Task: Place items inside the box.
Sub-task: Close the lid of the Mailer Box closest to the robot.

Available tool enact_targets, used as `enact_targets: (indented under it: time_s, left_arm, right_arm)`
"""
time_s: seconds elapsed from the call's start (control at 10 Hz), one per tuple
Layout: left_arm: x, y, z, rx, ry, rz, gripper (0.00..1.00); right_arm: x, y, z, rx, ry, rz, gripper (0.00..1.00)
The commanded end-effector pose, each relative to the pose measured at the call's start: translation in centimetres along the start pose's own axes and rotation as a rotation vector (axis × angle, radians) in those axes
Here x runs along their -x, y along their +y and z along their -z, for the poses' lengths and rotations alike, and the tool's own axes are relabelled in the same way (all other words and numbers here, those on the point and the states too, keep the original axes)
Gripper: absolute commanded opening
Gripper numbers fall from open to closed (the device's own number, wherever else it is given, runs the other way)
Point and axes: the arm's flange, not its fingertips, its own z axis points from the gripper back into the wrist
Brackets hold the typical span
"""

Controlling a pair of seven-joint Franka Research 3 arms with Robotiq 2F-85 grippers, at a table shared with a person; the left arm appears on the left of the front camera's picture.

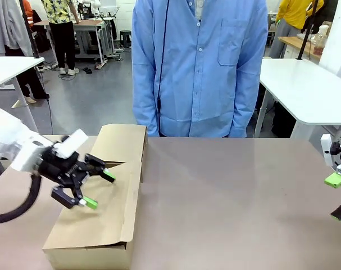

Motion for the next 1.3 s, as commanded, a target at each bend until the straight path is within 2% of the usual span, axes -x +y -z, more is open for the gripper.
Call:
enact_targets:
  time_s: [0.0, 0.1, 0.3, 0.4, 0.5, 0.6, 0.7, 0.8, 0.9, 1.0, 1.2]
  left_arm:
    - [-2.7, -9.7, -5.2, -0.008, -0.139, -0.143, 1.0]
    - [-3.2, -10.6, -8.5, 0.006, -0.228, -0.175, 1.0]
    - [-2.4, -12.1, -13.9, -0.057, -0.44, -0.387, 1.0]
    - [-1.4, -11.9, -15.8, -0.168, -0.571, -0.625, 1.0]
    - [0.0, -11.7, -17.5, -0.188, -0.734, -0.769, 1.0]
    - [2.1, -11.6, -18.7, -0.209, -0.773, -0.94, 1.0]
    - [3.8, -11.6, -19.2, -0.195, -0.767, -1.055, 1.0]
    - [5.4, -11.5, -19.2, -0.166, -0.747, -1.13, 1.0]
    - [7.3, -11.1, -19.1, -0.234, -0.695, -1.173, 1.0]
    - [6.1, -12.7, -19.6, -0.155, -0.673, -1.011, 1.0]
    - [6.1, -12.7, -19.6, -0.155, -0.673, -1.011, 1.0]
  right_arm:
    - [0.2, -0.3, -0.2, -0.001, 0.003, -0.024, 1.0]
    - [0.2, -0.3, -0.2, -0.001, 0.003, -0.024, 1.0]
    - [0.2, -0.3, -0.2, -0.001, 0.003, -0.024, 1.0]
    - [0.2, -0.3, -0.2, -0.001, 0.003, -0.024, 1.0]
    - [0.2, -0.3, -0.2, -0.001, 0.003, -0.024, 1.0]
    - [0.2, -0.3, -0.2, -0.001, 0.003, -0.024, 1.0]
    - [0.2, -0.3, -0.2, -0.001, 0.003, -0.024, 1.0]
    - [0.2, -0.3, -0.2, -0.001, 0.003, -0.024, 1.0]
    - [0.2, -0.3, -0.2, -0.001, 0.003, -0.024, 1.0]
    - [0.2, -0.3, -0.2, -0.001, 0.003, -0.024, 1.0]
    - [0.2, -0.3, -0.2, -0.001, 0.003, -0.024, 1.0]
